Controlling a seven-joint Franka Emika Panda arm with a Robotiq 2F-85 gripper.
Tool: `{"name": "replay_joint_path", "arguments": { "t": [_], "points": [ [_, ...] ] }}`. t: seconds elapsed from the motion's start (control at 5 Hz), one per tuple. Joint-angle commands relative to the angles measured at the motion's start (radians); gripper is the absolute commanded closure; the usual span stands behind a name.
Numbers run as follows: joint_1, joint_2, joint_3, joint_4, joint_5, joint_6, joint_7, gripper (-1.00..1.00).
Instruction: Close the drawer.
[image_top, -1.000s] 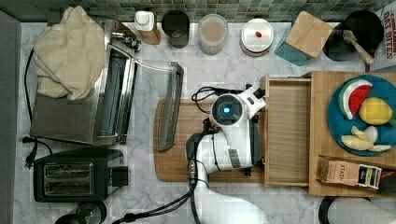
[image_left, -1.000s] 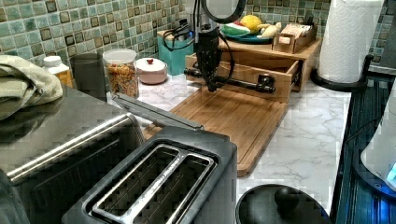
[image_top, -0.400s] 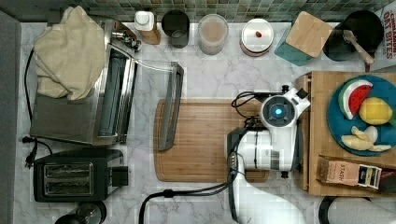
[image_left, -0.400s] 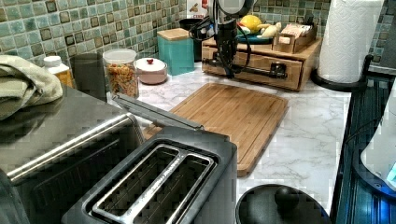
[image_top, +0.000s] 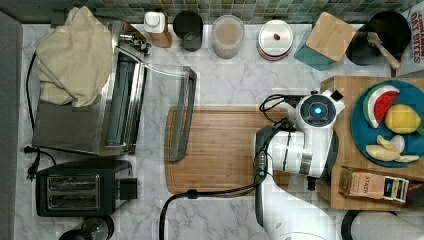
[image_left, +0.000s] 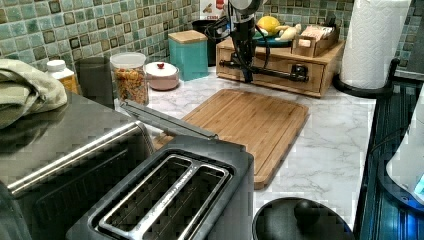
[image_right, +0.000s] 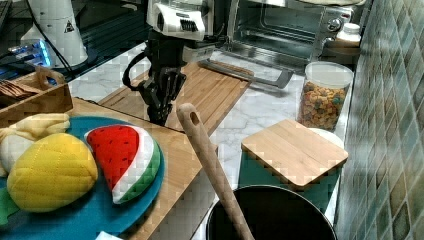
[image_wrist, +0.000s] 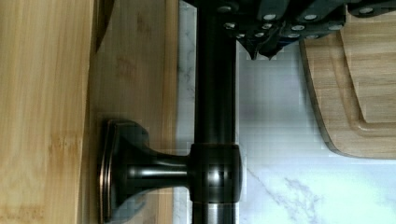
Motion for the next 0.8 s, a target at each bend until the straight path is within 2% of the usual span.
{"name": "replay_joint_path", "arguments": {
  "t": [0.2, 0.8],
  "points": [
    [-0.169, 0.014, -0.154, 0.163, -0.025, -0.017, -0.076, 1.00],
    [-0.166, 0.014, -0.157, 0.162, -0.023, -0.017, -0.078, 1.00]
  ]
}}
